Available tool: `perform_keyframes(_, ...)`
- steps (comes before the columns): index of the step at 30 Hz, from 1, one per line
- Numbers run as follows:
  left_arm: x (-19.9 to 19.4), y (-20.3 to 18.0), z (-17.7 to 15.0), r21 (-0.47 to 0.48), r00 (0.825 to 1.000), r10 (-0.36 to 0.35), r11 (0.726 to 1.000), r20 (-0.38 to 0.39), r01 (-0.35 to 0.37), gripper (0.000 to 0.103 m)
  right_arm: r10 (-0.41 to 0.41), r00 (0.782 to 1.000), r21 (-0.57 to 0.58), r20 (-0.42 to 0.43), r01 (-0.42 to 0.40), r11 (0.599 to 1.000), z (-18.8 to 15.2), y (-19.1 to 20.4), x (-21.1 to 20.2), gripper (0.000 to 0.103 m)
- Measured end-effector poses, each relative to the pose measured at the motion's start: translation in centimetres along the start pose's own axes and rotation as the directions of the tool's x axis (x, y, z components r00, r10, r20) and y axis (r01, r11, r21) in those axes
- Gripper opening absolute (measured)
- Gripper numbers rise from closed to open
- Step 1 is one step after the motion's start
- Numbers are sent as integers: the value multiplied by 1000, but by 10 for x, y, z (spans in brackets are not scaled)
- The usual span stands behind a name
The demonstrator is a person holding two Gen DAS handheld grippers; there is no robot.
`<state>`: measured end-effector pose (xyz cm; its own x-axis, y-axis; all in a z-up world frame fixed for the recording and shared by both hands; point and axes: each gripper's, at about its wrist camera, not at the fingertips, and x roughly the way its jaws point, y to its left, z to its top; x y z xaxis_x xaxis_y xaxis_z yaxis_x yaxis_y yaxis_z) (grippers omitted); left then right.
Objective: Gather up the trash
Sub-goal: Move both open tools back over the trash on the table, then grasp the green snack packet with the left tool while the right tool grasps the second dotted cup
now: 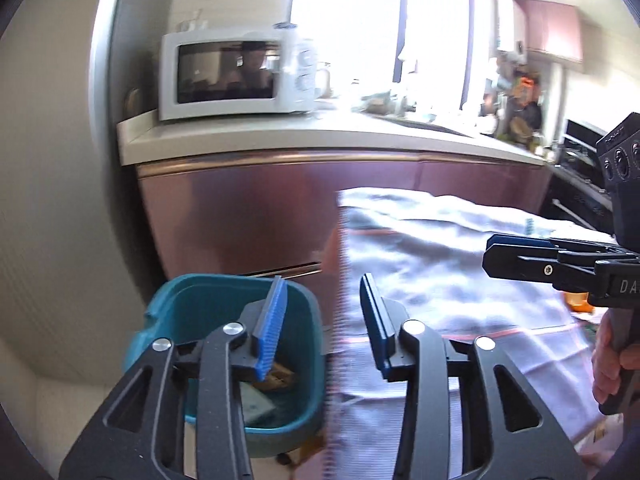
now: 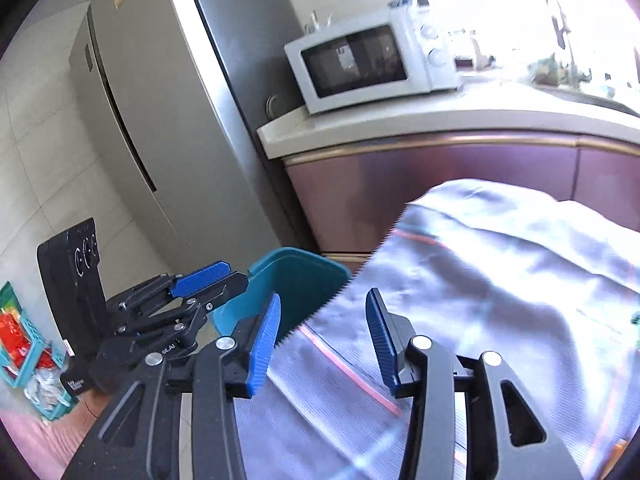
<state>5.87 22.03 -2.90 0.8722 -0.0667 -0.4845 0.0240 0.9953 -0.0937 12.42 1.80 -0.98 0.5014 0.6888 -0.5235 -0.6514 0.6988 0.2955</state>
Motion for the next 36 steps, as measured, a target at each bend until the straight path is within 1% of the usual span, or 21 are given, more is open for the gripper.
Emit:
perform_keyframes(1,-3,-11,1,12,999,-34,999,6,34,41,-24,1000,-1,17,24,1000,-3,-3,-13,46)
perform_keyframes(3,-4,-34,1,35,994,-106,994,5,106,42,-63,997,-2,47,63,998,-11,-11,-41,46)
perform_keyframes(5,-5,-60,1,69,986,-169,983,0,169,43,-117,990,8,77,117,993,-20,-21,-66,48)
perform_keyframes(7,-4,-87,-1,100,973,-231,968,-14,231,45,-176,979,27,99,174,984,-30,-33,-90,49)
perform_keyframes(10,1,-126,-8,133,950,-309,940,-54,313,45,-284,951,73,123,277,958,-45,-54,-125,50)
perform_keyframes(14,9,-170,-15,170,920,-379,904,-98,391,45,-404,905,141,132,387,911,-62,-87,-162,50)
perform_keyframes(17,12,-201,-19,197,901,-416,879,-124,433,45,-470,872,201,133,441,875,-76,-111,-190,50)
perform_keyframes(19,20,-215,-18,213,890,-436,864,-138,456,45,-509,851,234,130,473,850,-83,-124,-202,50)
perform_keyframes(21,23,-231,-20,227,877,-455,848,-152,479,45,-535,836,256,124,494,831,-89,-134,-209,50)
perform_keyframes(24,25,-249,-23,251,864,-473,827,-172,503,45,-549,828,275,117,504,819,-95,-143,-214,50)
perform_keyframes(29,29,-272,-33,255,829,-510,790,-230,557,47,-550,826,276,122,504,818,-100,-147,-218,50)
perform_keyframes(33,32,-280,-41,255,812,-519,774,-268,579,47,-557,822,280,123,509,814,-104,-149,-221,50)
perform_keyframes(36,31,-286,-45,257,798,-530,760,-286,597,49,-562,818,284,123,514,810,-105,-150,-223,50)
